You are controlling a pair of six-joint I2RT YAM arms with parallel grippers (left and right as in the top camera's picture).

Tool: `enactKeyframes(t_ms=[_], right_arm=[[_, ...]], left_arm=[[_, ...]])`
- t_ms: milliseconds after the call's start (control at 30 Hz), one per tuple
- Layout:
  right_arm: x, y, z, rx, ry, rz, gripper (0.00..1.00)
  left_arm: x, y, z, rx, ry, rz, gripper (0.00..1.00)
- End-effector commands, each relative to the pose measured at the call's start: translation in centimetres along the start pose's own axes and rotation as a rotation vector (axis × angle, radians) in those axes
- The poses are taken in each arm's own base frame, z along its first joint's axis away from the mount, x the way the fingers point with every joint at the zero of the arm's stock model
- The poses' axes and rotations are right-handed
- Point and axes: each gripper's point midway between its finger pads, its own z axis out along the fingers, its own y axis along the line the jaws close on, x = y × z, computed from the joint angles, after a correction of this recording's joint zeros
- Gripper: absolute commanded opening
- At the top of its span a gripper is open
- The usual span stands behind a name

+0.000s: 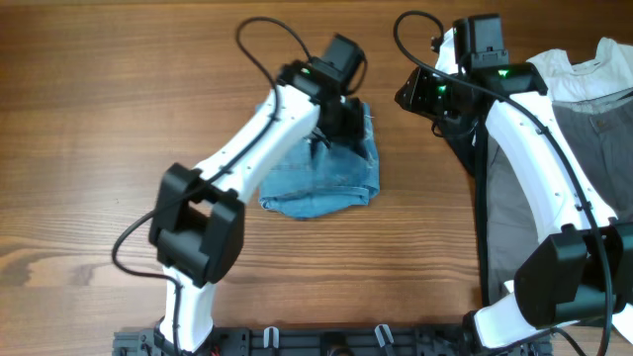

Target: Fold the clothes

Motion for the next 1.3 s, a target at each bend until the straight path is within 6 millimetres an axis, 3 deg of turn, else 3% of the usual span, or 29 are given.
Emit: enactKeyframes(t_ms=[0,67,167,333,400,433,467,533,667,733,833,933,1033,1133,1267], right_arm=[[0.3,-0.2,-0.2,0.010,0.008,-0.040,0.40],[0.3,0.1,-0.2,-0.004,0.008,-0.064,0.41],[1.0,2.0,0.1,-0.092,0.031,-0.235,0.43],[3.4,3.1,1.4,-0.118,0.105,-0.324,0.49],[5.4,4.6,2.4,-0.182,0.151,-0.417,0.39],[6.1,5.0,2.9,-0.197,0.164,-0.438,0.36],[6.9,5.2,3.7,-0.197,0.177,-0.458,0.29],[8.1,4.8,5.7,-0.149,0.187,-0.513,0.20],[9.8,2.3,9.4,-0.046,0.198,-0.546,0.05],[11.0,-0.4,11.2,0.041,0.240,-0.489,0.04],[12.1,-6.2,12.8,0.239,0.297,-0.264,0.04],[12.6,-8.2,13.4,0.244,0.345,-0.177,0.04],[12.3,-8.2,12.9,0.205,0.352,-0.142,0.04],[10.7,-7.2,11.5,0.177,0.309,-0.178,0.04],[8.0,-2.1,7.8,0.010,0.196,-0.329,0.06]], left_arm=[[-1.0,1.0,-0.2,-0.025,-0.025,-0.021,0.90],[-2.1,2.1,-1.7,-0.020,-0.053,-0.052,0.99],[-3.6,4.5,-5.0,-0.017,-0.095,-0.109,1.00],[-4.3,8.9,-9.6,-0.038,-0.127,-0.178,0.98],[-4.1,10.9,-10.4,-0.060,-0.113,-0.181,0.48],[-4.0,11.5,-10.5,-0.064,-0.104,-0.185,0.29],[-3.8,12.0,-10.5,-0.061,-0.090,-0.184,0.19],[-3.4,12.3,-9.8,-0.034,-0.056,-0.151,0.06],[-2.1,12.6,-7.8,-0.033,0.005,-0.119,0.04],[-1.3,13.0,-6.3,-0.043,0.039,-0.125,0.04],[0.2,14.0,-3.7,-0.058,0.096,-0.139,0.04],[1.5,14.0,-1.6,-0.021,0.134,-0.147,0.04],[2.4,13.9,0.0,0.015,0.148,-0.150,0.04],[2.7,14.2,0.9,0.016,0.140,-0.148,0.11],[2.7,14.4,1.9,0.023,0.119,-0.140,0.12]])
